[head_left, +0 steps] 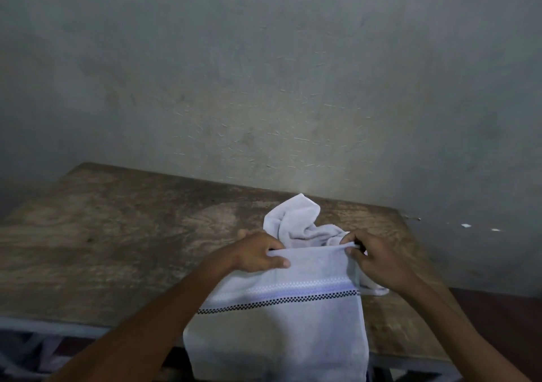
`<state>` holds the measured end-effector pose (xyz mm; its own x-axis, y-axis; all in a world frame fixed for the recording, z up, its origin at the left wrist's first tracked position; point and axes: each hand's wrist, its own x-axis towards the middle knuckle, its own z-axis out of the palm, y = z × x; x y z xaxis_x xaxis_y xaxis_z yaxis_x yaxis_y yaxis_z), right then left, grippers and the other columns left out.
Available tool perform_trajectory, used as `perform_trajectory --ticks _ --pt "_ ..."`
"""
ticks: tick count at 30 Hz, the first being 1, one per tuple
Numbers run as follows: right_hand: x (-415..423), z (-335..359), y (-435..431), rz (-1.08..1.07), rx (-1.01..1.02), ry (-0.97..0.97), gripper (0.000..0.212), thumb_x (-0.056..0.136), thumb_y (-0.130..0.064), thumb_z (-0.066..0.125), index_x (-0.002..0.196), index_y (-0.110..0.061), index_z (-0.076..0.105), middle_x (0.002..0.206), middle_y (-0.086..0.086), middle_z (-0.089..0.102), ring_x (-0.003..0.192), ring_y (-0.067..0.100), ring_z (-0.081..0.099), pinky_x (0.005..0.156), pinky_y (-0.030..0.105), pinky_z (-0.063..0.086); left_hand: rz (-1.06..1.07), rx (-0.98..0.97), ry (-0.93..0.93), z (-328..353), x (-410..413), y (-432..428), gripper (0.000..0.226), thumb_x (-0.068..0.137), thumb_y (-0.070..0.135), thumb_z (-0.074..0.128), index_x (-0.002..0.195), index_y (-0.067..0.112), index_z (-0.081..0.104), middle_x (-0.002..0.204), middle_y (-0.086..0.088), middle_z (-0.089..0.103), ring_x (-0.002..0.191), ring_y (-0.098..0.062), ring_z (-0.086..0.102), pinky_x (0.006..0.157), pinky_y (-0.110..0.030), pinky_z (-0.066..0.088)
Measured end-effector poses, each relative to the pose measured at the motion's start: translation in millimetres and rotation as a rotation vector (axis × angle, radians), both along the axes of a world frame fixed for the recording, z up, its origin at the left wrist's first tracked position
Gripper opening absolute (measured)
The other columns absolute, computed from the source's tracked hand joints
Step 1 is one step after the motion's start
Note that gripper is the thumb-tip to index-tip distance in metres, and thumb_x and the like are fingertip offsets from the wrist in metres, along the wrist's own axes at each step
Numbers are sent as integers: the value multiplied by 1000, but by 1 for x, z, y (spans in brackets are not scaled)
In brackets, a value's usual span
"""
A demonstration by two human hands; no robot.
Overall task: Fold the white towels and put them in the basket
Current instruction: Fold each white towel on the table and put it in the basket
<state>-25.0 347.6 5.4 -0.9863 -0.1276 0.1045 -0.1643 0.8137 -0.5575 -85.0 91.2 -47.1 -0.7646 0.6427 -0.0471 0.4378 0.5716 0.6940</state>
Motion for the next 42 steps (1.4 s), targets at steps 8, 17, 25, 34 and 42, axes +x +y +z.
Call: perform_trajectory --ticks 8,17,25,34,42 --pt "-4 1 -17 16 -26 -1 13 92 -10 54 92 -19 63 89 -3 67 82 4 59 63 9 40 14 -40 -8 40 13 -48 27 81 51 64 68 28 56 69 11 53 67 -4 49 69 -29 38" --pt "-5 38 -42 66 -92 91 27 88 -2 58 81 -29 59 86 -10 66 75 2 57 65 14 40 72 110 26 83 30 -87 19 77 32 75 75 26 57 71 12 59 62 0 52 60 -17 40" --pt "14 69 -26 8 -33 101 16 91 -7 55 85 -21 60 80 -12 59 68 0 50 53 6 37 120 -328 190 102 29 -147 21 86 49 59 81 29 63 84 8 64 86 -9 58 90 -34 33" --pt "17 63 -25 -6 -58 75 13 87 -1 61 88 -13 66 79 -13 63 70 -4 56 56 1 38 316 52 32 85 40 -175 47 62 63 69 84 21 73 83 3 73 74 -9 66 65 -18 47" --pt "-6 118 -25 48 -163 69 15 81 0 68 73 -12 64 69 2 66 60 5 60 55 13 45 406 227 110 140 33 -178 9 85 13 66 87 6 71 76 -3 69 66 -5 58 61 -18 44"
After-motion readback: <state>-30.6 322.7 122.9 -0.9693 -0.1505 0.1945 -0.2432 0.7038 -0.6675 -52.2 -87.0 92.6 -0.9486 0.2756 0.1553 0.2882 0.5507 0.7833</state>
